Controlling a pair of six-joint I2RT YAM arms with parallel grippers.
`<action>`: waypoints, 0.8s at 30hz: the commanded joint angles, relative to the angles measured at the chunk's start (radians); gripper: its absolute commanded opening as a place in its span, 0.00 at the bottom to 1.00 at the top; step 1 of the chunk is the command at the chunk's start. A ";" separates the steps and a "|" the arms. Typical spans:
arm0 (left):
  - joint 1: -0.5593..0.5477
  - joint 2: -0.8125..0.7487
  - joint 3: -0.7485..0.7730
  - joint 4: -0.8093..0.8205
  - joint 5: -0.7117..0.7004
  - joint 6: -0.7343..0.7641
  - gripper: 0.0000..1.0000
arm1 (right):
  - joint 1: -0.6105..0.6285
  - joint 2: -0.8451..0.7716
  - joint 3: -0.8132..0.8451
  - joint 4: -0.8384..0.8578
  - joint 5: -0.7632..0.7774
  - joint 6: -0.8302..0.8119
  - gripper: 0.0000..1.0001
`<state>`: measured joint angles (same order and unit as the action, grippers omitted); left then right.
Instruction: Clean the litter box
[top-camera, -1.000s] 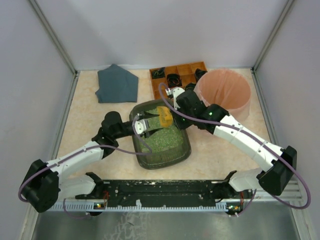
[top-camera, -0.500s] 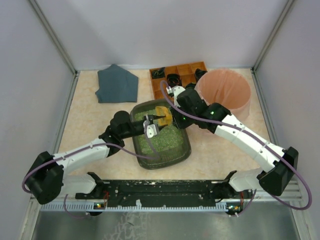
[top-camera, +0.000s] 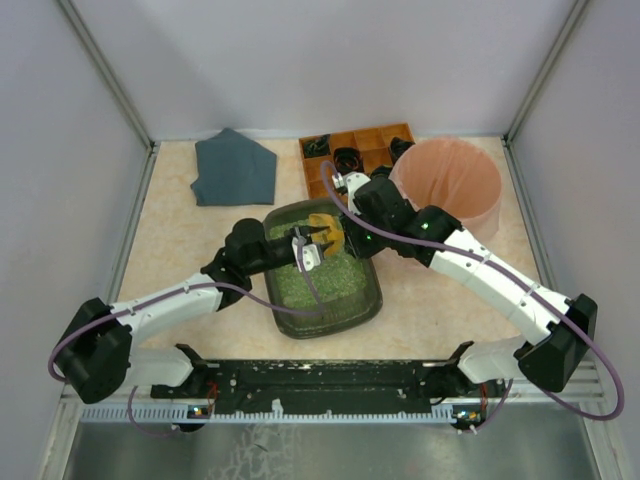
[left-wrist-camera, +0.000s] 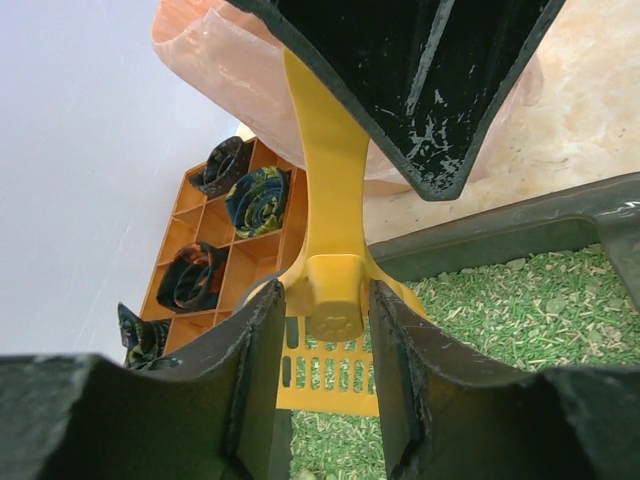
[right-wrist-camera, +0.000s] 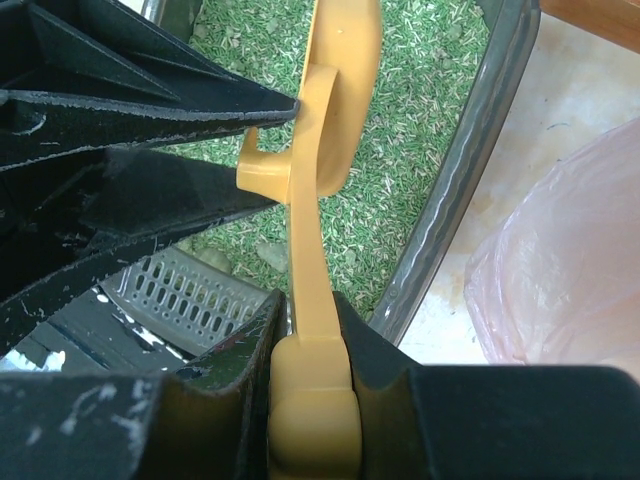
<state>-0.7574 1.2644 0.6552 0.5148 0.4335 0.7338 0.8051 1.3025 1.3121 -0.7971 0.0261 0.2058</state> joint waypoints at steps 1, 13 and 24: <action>-0.005 0.008 0.031 -0.018 -0.025 0.024 0.42 | 0.011 -0.034 0.062 0.037 -0.010 0.009 0.00; -0.005 0.012 0.050 -0.033 -0.024 -0.015 0.04 | 0.011 -0.056 0.054 0.079 0.017 0.032 0.00; -0.005 -0.038 -0.001 0.020 0.003 -0.204 0.00 | 0.009 -0.192 -0.109 0.355 0.063 0.130 0.50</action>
<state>-0.7574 1.2560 0.6701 0.5014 0.4191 0.6220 0.8051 1.1900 1.2472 -0.6437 0.0704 0.2790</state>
